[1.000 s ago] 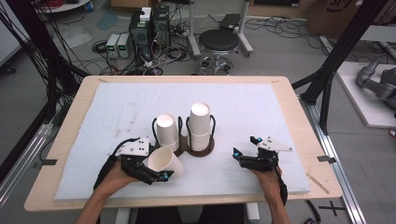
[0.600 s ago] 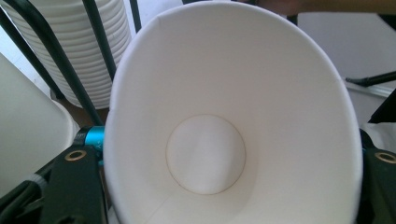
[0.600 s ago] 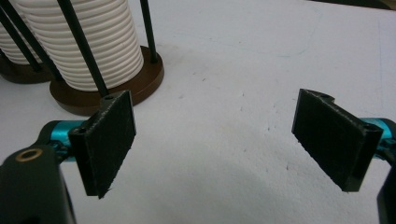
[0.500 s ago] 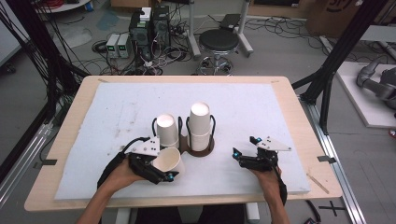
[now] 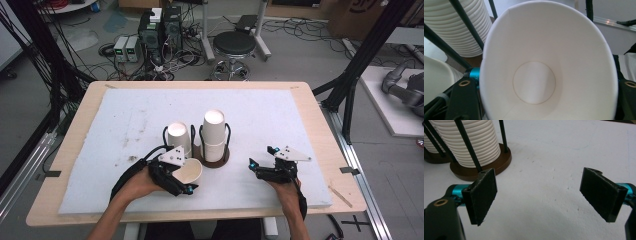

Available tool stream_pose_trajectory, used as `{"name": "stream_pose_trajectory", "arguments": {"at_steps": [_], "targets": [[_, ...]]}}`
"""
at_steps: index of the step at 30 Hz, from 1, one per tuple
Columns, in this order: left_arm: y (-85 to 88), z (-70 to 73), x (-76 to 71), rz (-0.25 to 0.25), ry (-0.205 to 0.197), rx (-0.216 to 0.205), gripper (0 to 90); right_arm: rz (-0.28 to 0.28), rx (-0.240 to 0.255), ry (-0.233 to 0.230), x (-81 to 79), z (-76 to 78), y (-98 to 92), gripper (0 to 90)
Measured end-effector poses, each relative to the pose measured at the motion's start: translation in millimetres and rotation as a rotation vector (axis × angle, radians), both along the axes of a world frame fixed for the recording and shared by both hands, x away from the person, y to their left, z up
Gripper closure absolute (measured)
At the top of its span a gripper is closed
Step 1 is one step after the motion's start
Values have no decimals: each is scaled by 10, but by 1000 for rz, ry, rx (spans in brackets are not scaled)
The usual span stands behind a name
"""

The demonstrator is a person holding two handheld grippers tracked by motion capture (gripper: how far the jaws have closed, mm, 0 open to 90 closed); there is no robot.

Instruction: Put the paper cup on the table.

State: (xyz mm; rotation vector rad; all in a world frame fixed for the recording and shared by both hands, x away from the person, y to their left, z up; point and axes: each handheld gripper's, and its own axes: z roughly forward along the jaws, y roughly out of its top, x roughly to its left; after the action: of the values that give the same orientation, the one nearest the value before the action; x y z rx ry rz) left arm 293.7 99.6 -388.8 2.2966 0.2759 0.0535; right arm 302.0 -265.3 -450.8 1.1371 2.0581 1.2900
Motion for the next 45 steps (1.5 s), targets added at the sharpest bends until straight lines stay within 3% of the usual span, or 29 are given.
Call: {"name": "stream_pose_trajectory", "arguments": {"at_steps": [7, 12, 29, 35, 40, 45], "targets": [[-80, -47, 48, -3, 22, 90, 293, 0, -1, -8, -8, 0, 2, 147], [-194, -102, 50, -10, 1, 184, 293, 1, -3, -13, -14, 1, 1, 147], [-152, -150, 78, -6, 21, 140, 286, -5, 5, -16, -22, 1, -4, 148], [-149, -188, 66, -6, 14, 145, 235, -15, 19, -19, -27, 0, -18, 147], [-120, -280, 69, 7, 46, 121, 133, -11, 14, -24, -22, -1, -16, 148], [-92, -289, 56, -2, 45, 96, 113, -10, 13, -22, -22, 0, -16, 148]]}}
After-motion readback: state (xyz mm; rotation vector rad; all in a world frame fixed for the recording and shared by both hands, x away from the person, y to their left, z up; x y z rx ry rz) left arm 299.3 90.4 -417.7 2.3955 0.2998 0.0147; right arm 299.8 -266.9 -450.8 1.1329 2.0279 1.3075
